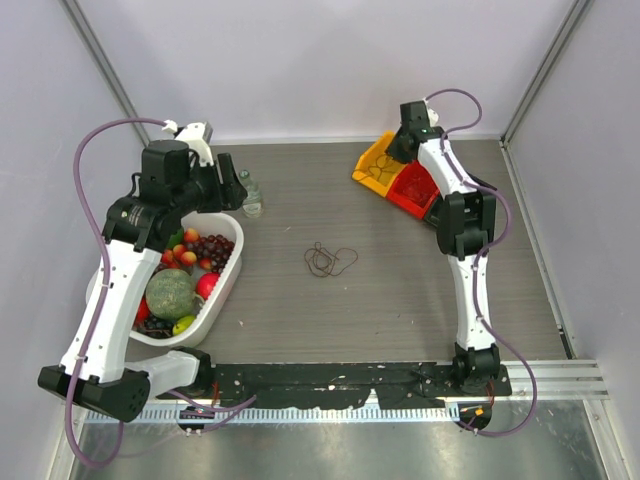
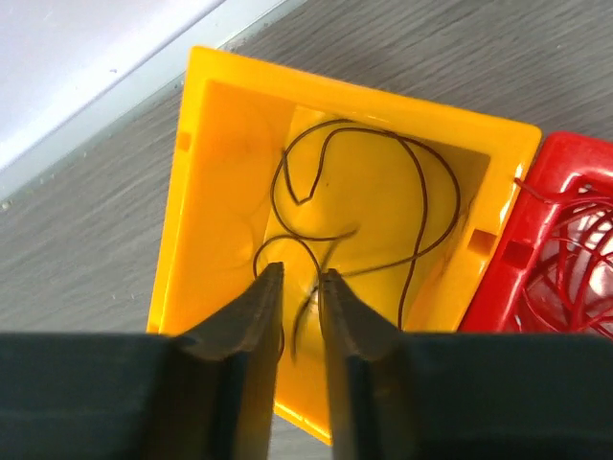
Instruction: Untangle the cables
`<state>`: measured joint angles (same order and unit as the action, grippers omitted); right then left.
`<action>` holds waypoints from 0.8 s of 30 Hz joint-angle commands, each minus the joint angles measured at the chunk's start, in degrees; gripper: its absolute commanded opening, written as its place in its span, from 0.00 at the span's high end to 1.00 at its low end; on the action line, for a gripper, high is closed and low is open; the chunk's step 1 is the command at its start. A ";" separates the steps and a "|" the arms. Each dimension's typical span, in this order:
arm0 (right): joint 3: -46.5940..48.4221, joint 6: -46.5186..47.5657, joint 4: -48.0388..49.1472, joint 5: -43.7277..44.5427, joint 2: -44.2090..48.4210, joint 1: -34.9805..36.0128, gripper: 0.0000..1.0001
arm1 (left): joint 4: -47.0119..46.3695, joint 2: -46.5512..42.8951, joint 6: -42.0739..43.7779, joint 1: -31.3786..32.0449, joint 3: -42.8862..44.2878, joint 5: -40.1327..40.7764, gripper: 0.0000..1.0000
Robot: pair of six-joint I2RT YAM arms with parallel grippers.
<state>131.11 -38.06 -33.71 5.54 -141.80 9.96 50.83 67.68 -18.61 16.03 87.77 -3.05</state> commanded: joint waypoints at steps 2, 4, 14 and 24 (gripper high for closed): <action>11.78 5.98 -8.97 0.88 4.42 0.59 0.57 | -2.57 -1.76 -0.11 -0.21 -0.84 -0.91 0.37; 10.85 7.12 -12.23 -0.26 6.35 0.68 0.44 | -2.58 -2.11 -0.46 -0.21 -1.28 -1.08 0.37; -25.51 27.75 -9.36 -11.68 31.40 15.85 0.27 | -3.89 -3.52 -3.80 -0.21 -4.27 -4.07 0.36; -36.80 31.21 -3.55 -14.33 31.68 31.52 0.28 | -2.40 -4.75 -4.59 -0.21 -4.45 -4.95 0.36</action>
<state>94.30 -9.65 -40.80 -7.73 -109.40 41.25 49.80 64.86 -22.44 16.03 83.53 -6.33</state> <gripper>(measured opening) 0.726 0.636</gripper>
